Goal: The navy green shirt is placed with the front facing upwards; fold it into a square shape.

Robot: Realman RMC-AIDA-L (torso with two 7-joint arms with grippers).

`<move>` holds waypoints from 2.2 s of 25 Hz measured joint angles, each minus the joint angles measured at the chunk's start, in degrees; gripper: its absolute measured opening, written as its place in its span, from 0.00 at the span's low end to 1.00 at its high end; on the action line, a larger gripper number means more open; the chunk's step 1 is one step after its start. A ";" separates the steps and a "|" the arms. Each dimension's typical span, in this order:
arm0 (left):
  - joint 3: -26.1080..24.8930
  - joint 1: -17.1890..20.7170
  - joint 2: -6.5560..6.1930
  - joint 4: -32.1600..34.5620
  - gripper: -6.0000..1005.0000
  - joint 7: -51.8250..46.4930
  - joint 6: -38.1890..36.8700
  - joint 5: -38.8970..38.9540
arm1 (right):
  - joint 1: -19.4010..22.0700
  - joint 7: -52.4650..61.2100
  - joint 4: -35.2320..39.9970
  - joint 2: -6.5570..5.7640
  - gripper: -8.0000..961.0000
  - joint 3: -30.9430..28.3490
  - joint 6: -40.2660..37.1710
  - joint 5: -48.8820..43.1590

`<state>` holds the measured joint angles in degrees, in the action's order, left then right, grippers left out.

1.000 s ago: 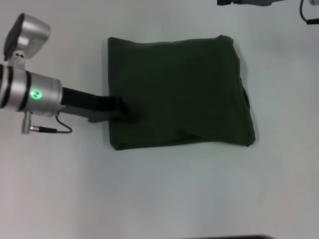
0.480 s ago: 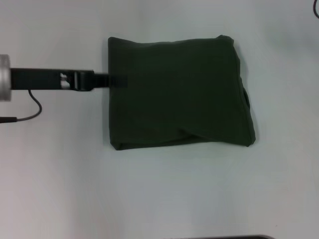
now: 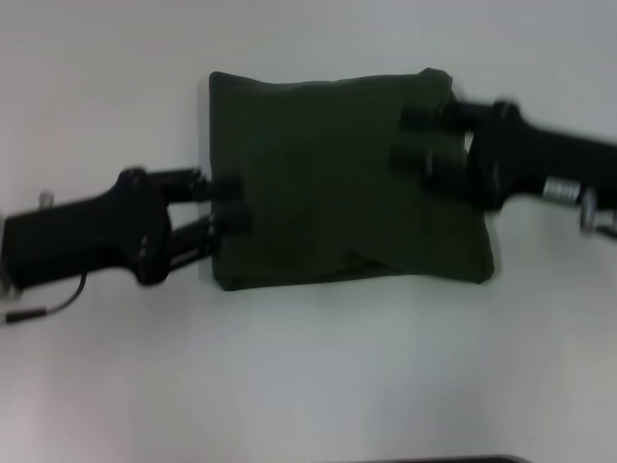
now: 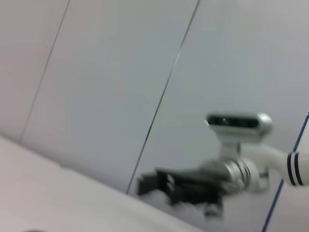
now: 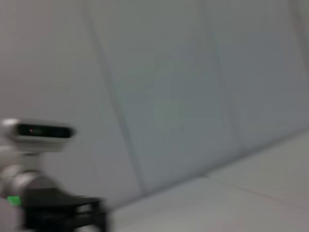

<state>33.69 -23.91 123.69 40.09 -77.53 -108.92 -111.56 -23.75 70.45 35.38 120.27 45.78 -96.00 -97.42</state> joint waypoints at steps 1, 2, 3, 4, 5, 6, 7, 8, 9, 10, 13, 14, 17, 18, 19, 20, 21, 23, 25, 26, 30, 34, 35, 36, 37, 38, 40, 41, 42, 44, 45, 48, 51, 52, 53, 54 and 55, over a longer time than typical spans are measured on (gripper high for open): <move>-0.08 1.06 -0.15 -1.39 0.20 1.59 -0.32 0.28 | 0.52 -5.53 -4.80 -0.07 0.40 0.73 -1.42 0.93; 0.03 2.19 -0.39 -2.75 0.23 2.71 -0.79 0.26 | 0.82 -9.96 -8.12 -0.08 0.44 1.22 -2.32 1.34; 0.12 3.63 -0.54 -3.70 0.32 4.39 -1.52 -0.04 | 0.91 -13.99 -11.26 -0.07 0.48 1.78 -2.63 1.34; 0.12 4.33 -0.59 -4.04 0.41 5.11 -1.83 -0.15 | 0.97 -18.22 -14.31 -0.12 0.53 2.80 -2.79 1.21; 0.04 5.64 -0.57 -4.29 0.46 7.10 -2.47 -0.16 | 1.00 -21.83 -16.61 -0.22 0.57 4.30 -2.81 0.86; -0.23 7.03 -0.47 -4.32 0.50 9.52 -3.02 -0.13 | 1.02 -23.56 -17.46 -0.34 0.61 5.55 -2.72 0.22; -0.63 8.52 -0.34 -4.24 0.55 12.26 -3.48 -0.04 | 1.07 -24.68 -17.92 -0.40 0.66 6.53 -2.58 -0.73; -0.84 9.28 -0.25 -4.22 0.59 14.11 -3.67 -0.03 | 1.13 -24.75 -17.85 -0.51 0.70 7.21 -2.13 -2.24; -1.06 10.33 -0.16 -4.26 0.64 16.48 -3.77 -0.33 | 1.24 -24.03 -17.75 -0.52 0.75 7.40 -1.59 -3.60; -1.08 10.76 -0.13 -4.34 0.69 17.62 -3.76 -0.69 | 1.37 -22.91 -17.54 -0.61 0.79 7.48 -0.87 -5.24; -1.09 12.50 -0.11 -4.55 0.75 19.59 -3.45 -3.59 | 1.64 -19.76 -17.20 -0.71 0.93 7.53 1.66 -9.91; -1.13 12.85 -0.12 -4.56 0.76 19.69 -3.43 -4.38 | 1.67 -18.98 -17.19 -0.72 0.94 7.55 2.29 -11.23; -0.62 13.26 -0.12 -4.78 0.82 20.06 -3.61 -6.22 | 1.81 -18.63 -17.51 -0.65 0.96 7.48 2.29 -12.70; -0.26 13.27 -0.11 -5.10 0.84 20.50 -3.69 -7.43 | 2.02 -18.86 -17.69 -0.57 0.97 7.43 2.09 -12.68; -0.20 13.29 -0.10 -5.44 0.86 21.01 -3.68 -8.43 | 2.30 -19.16 -17.86 -0.49 0.98 7.34 1.94 -12.63; -0.16 13.33 -0.12 -5.74 0.88 21.56 -3.64 -9.43 | 2.59 -19.53 -18.06 -0.43 0.98 7.28 1.87 -12.57; -0.22 13.38 -0.21 -6.06 0.90 22.35 -3.56 -10.48 | 2.88 -19.96 -18.32 -0.37 0.98 7.19 1.81 -12.49; -0.37 13.66 -0.56 -6.52 0.92 23.86 -3.45 -11.83 | 3.28 -20.74 -18.79 -0.35 0.98 6.93 1.66 -12.46; -0.66 14.06 -0.97 -6.91 0.93 25.26 -3.44 -12.53 | 3.68 -21.28 -18.98 -0.35 0.98 6.74 1.38 -12.34; -0.83 14.25 -1.12 -7.02 0.93 25.54 -3.44 -12.60 | 3.88 -21.47 -19.01 -0.34 0.98 6.69 1.27 -12.28; -0.95 14.23 -1.41 -7.04 0.93 25.67 -3.36 -12.92 | 4.11 -21.62 -19.12 -0.32 0.98 6.39 0.93 -12.20; -0.74 13.95 -1.44 -7.04 0.93 25.71 -3.15 -13.00 | 4.13 -21.62 -19.16 -0.31 0.98 6.39 0.51 -12.21; -0.72 13.94 -1.44 -7.04 0.93 25.73 -3.14 -13.01 | 4.14 -21.62 -19.17 -0.31 0.98 6.41 0.49 -12.22; -0.70 13.94 -1.45 -7.05 0.93 25.75 -3.13 -13.02 | 4.15 -21.62 -19.18 -0.31 0.98 6.42 0.47 -12.23; -0.67 13.89 -1.44 -7.05 0.93 25.78 -3.14 -13.02 | 4.15 -21.62 -19.18 -0.32 0.98 6.40 0.45 -12.25; -0.67 13.84 -1.45 -7.06 0.93 25.79 -3.13 -13.03 | 4.15 -21.61 -19.19 -0.34 0.98 6.41 0.44 -12.29; -0.65 13.74 -1.43 -7.11 0.93 25.80 -3.14 -13.04 | 4.15 -21.60 -19.21 -0.36 0.98 6.38 0.41 -12.37; -0.65 13.71 -1.41 -7.13 0.93 25.81 -3.14 -13.05 | 4.15 -21.60 -19.21 -0.37 0.98 6.37 0.40 -12.38; -0.65 13.69 -1.39 -7.15 0.93 25.81 -3.14 -13.06 | 4.15 -21.59 -19.21 -0.37 0.98 6.33 0.39 -12.39; -0.64 13.64 -1.38 -7.15 0.93 25.83 -3.13 -13.07 | 4.15 -21.59 -19.22 -0.39 0.98 6.31 0.38 -12.40; -0.65 13.61 -1.38 -7.15 0.93 25.83 -3.13 -13.07 | 4.15 -21.56 -19.22 -0.39 0.98 6.31 0.37 -12.41; -0.64 13.52 -1.36 -7.15 0.93 25.84 -3.13 -13.07 | 4.00 -21.36 -19.22 -0.40 0.98 6.31 0.39 -12.40; -0.64 13.43 -1.36 -7.15 0.93 25.85 -3.13 -13.08 | 3.79 -21.08 -19.22 -0.40 0.98 6.32 0.54 -12.40; -0.64 13.40 -1.36 -7.15 0.93 25.85 -3.13 -13.07 | 3.73 -21.02 -19.22 -0.40 0.98 6.35 0.58 -12.42; -0.65 13.35 -1.38 -7.15 0.93 25.85 -3.13 -13.08 | 3.69 -20.98 -19.22 -0.40 0.98 6.35 0.63 -12.42; -0.65 13.32 -1.40 -7.15 0.93 25.86 -3.13 -13.07 | 3.67 -20.98 -19.21 -0.40 0.98 6.35 0.67 -12.43; -0.65 13.31 -1.42 -7.14 0.93 25.85 -3.13 -13.08 | 3.65 -20.98 -19.22 -0.40 0.98 6.36 0.70 -12.43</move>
<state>33.05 -10.60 122.28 32.95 -51.68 -112.05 -124.63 -20.10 49.48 16.17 119.87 52.14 -95.29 -109.86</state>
